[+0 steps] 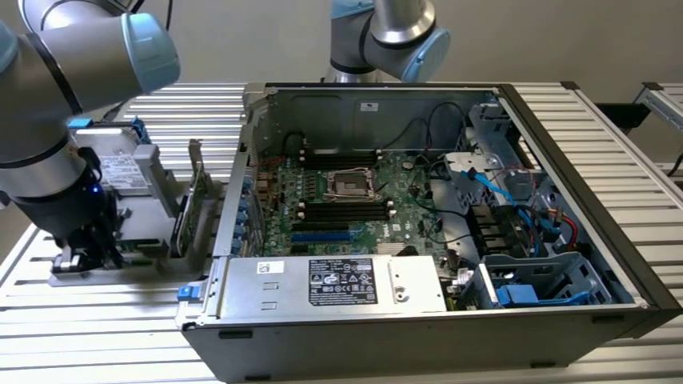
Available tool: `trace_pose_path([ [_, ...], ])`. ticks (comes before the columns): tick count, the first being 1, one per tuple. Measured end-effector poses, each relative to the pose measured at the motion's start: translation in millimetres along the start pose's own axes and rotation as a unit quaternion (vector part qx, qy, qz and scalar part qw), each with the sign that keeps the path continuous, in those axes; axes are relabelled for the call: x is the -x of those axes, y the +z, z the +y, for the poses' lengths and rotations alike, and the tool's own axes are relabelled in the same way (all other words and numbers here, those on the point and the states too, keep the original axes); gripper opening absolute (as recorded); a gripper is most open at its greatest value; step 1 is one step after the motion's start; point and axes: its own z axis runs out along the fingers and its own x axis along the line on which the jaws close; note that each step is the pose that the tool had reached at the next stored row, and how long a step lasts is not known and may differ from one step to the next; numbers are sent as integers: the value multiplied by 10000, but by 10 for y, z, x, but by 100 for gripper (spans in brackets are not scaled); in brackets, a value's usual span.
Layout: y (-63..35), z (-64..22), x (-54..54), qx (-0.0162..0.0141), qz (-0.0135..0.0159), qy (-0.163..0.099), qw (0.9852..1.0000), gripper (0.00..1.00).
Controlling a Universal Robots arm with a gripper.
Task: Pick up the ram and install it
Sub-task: 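Pick up the ram and move it above insertion slot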
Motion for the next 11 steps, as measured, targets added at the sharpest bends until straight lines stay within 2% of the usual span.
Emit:
trace_pose_path([
  [11, -124, 8, 22, 0, 0, 1, 10000, 14],
])
